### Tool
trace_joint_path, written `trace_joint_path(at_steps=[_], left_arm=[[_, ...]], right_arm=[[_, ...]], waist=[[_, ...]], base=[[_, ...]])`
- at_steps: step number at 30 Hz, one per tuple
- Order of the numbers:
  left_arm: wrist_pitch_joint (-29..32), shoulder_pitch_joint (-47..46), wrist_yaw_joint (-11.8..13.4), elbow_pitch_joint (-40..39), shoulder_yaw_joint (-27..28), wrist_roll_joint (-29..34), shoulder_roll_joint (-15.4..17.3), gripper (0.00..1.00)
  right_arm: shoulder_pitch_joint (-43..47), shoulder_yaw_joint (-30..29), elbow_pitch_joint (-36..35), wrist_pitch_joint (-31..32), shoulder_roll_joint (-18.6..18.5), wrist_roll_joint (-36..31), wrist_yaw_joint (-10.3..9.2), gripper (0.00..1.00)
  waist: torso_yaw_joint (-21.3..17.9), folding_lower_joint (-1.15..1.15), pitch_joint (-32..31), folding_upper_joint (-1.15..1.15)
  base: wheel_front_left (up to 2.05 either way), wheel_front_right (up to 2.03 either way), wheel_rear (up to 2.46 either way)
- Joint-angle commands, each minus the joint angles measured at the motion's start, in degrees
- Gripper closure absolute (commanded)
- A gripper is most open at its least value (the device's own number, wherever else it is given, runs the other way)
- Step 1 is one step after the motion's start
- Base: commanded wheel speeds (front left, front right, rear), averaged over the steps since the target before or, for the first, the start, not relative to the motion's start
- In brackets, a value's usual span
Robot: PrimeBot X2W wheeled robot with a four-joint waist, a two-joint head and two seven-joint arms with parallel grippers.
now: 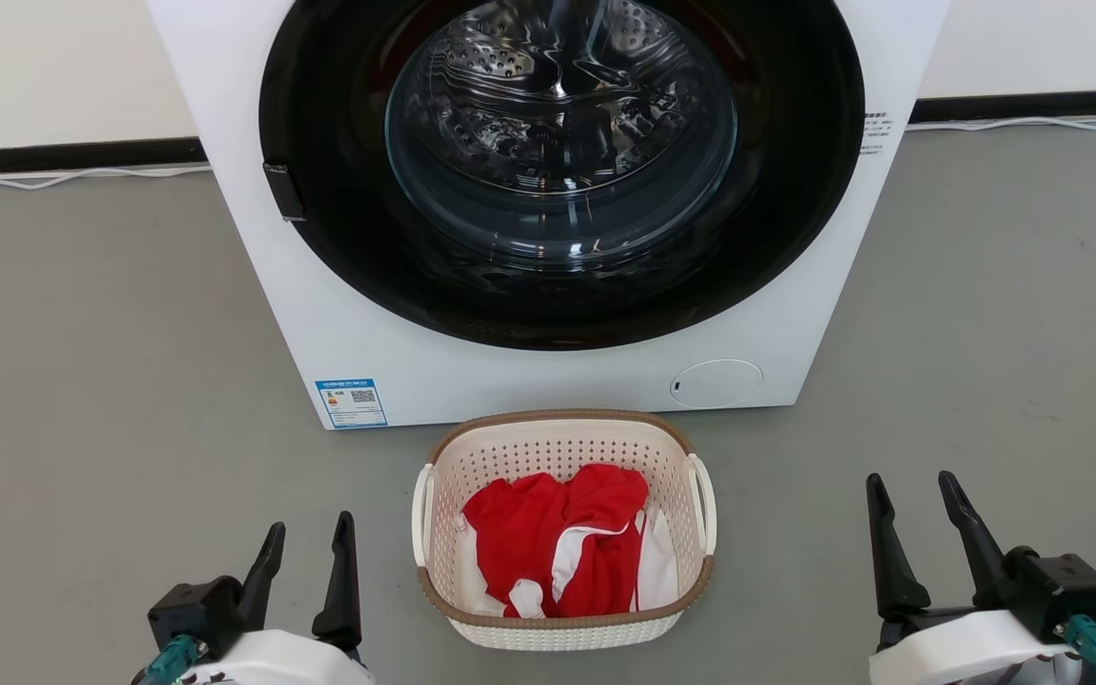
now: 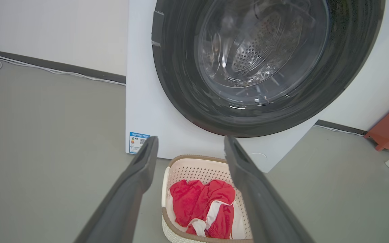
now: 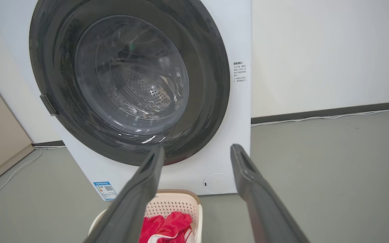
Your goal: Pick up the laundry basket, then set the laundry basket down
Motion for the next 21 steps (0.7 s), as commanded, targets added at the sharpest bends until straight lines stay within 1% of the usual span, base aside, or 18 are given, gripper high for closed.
trace_joint_path(at_steps=[1,11,21], left_arm=[[-0.93,-1.69,0.48,-1.73,1.28,2.0,0.55,0.0],[-2.59,-1.79,1.11,-1.8,0.95,8.66,0.61,0.0],[-2.59,-1.88,0.91,-1.3,1.22,8.4,0.61,0.0]], right_arm=[[-0.84,1.33,-1.68,-1.15,-0.57,-2.0,0.38,0.0],[-0.79,1.16,-1.7,-2.81,-0.59,-8.79,0.42,0.0],[-0.6,0.98,-1.37,-2.81,-0.59,-8.34,0.42,0.0]], waist=[[0.01,0.0,0.04,0.0],[0.04,0.0,0.3,0.0],[-0.23,0.0,0.38,0.0]], base=[[0.0,0.0,0.0],[0.0,0.0,0.0],[0.0,0.0,0.0]])
